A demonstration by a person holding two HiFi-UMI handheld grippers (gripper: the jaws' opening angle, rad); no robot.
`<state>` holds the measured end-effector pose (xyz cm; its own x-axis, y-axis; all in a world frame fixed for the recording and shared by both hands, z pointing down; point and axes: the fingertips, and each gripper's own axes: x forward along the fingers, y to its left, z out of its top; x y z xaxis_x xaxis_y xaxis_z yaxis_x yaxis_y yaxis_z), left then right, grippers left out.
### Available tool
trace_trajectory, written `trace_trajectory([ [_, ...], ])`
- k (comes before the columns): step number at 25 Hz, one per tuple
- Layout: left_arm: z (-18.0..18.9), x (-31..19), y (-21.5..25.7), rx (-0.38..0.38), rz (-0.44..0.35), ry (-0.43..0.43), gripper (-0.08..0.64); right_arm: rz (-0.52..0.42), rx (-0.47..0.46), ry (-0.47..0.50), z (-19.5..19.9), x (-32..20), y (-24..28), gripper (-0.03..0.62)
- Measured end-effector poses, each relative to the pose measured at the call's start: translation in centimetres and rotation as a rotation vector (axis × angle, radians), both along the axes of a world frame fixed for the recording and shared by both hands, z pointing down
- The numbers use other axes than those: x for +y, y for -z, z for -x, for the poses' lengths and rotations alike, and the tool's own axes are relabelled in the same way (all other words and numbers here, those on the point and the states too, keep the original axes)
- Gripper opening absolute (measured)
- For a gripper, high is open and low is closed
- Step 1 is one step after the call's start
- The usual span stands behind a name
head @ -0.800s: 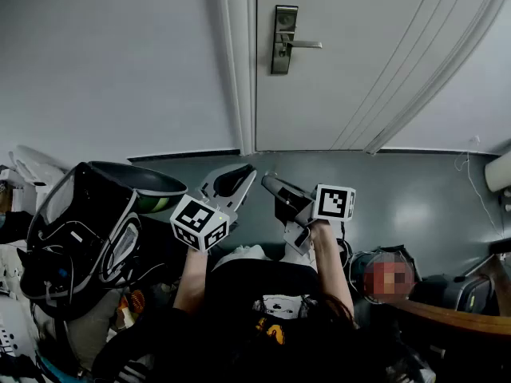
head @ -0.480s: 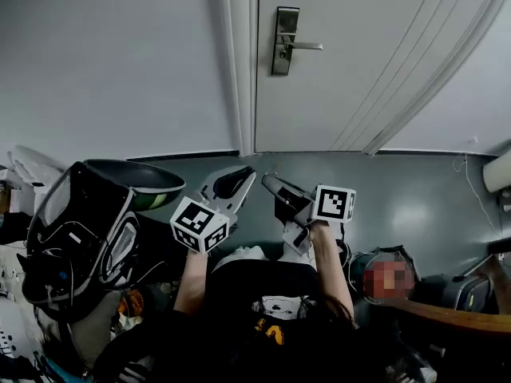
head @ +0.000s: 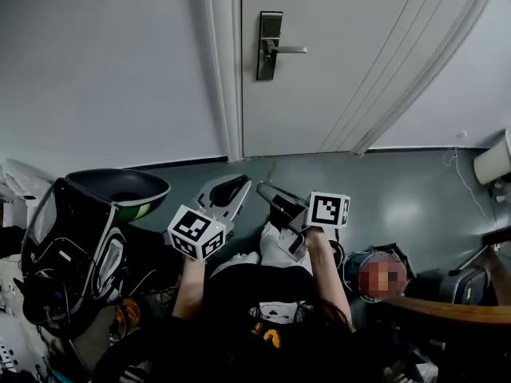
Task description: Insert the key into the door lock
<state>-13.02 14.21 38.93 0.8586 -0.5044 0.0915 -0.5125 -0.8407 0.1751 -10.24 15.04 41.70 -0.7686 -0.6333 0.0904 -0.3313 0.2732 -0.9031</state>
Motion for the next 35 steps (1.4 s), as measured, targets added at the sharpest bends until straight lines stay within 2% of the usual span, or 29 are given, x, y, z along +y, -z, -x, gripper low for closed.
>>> trace_trajectory([
  [10, -2.7, -4.4, -1.6, -0.043, 0.031, 0.021, 0.037, 0.037, -0.034, 0.006, -3.2, -4.8, -1.7, 0.02],
  [28, -6.1, -21.1, -0.3, -0.054, 0.056, 0.106, 0.037, 0.116, -0.045, 0.089, -7.1, -21.8, -2.3, 0.02],
  [35, -7.7, -24.8, 0.0, -0.079, 0.055, 0.126, 0.037, 0.076, -0.077, 0.139, -7.9, -26.2, -1.5, 0.02],
])
